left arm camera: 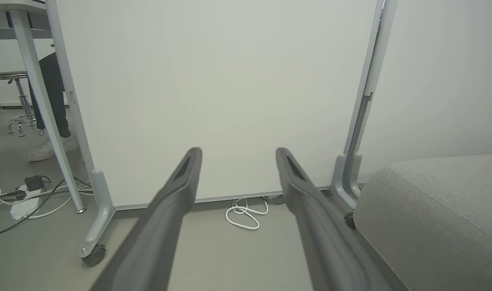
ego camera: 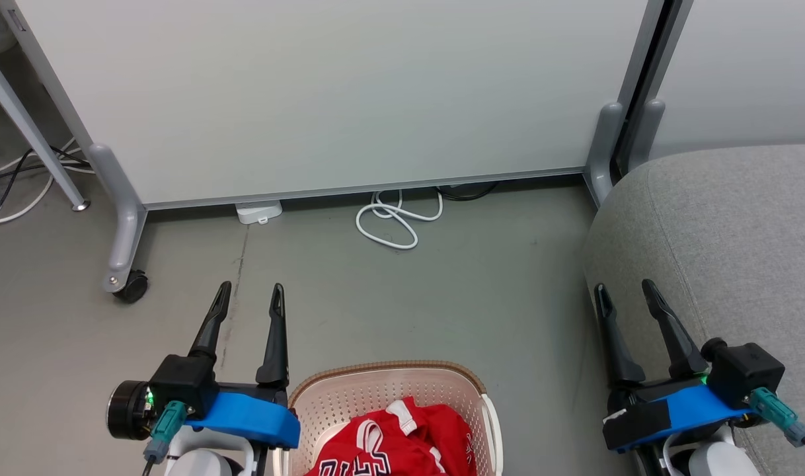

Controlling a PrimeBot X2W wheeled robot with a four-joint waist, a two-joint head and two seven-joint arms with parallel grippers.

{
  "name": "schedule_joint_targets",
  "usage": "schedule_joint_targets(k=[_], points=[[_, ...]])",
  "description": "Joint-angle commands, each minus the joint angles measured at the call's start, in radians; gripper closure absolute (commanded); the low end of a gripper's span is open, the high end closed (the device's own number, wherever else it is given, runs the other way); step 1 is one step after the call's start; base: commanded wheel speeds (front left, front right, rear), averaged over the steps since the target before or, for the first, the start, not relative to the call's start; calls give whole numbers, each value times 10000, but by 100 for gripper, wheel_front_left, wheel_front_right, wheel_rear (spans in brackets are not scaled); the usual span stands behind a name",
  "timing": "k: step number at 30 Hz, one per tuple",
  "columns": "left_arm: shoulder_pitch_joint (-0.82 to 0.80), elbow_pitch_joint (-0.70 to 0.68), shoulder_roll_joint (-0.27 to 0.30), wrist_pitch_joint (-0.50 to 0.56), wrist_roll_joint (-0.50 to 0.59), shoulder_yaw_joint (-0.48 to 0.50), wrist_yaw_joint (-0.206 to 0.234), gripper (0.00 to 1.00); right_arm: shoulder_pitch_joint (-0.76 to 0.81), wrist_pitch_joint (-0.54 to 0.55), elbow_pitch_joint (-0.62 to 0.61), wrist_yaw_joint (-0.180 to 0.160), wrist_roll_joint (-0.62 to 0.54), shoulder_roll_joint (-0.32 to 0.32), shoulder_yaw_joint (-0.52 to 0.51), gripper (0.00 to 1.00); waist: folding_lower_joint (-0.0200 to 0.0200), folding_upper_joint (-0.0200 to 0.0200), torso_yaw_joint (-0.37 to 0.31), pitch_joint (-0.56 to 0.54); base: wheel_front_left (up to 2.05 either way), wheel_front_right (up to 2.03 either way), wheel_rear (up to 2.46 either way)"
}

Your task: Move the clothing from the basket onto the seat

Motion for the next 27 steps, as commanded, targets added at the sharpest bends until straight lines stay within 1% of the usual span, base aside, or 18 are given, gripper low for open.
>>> schedule_joint_targets(k=[1, 17, 27], points=[[-176, 8, 72, -85, 192, -34, 47, 0, -110, -90, 5, 21, -187, -61, 29, 0, -1, 0, 0, 2, 0, 0, 0], [-165, 205, 63, -366, 1134, -129, 41, 0, -111, -367, 59, 25, -1243, -68, 122, 0, -1, 0, 56, -3, 0, 0, 0], [-185, 352, 7, -356, 708, -3, -167, 0, -145, -357, 207, 24, -919, -67, 97, 0, -1, 0, 65, -7, 0, 0, 0]])
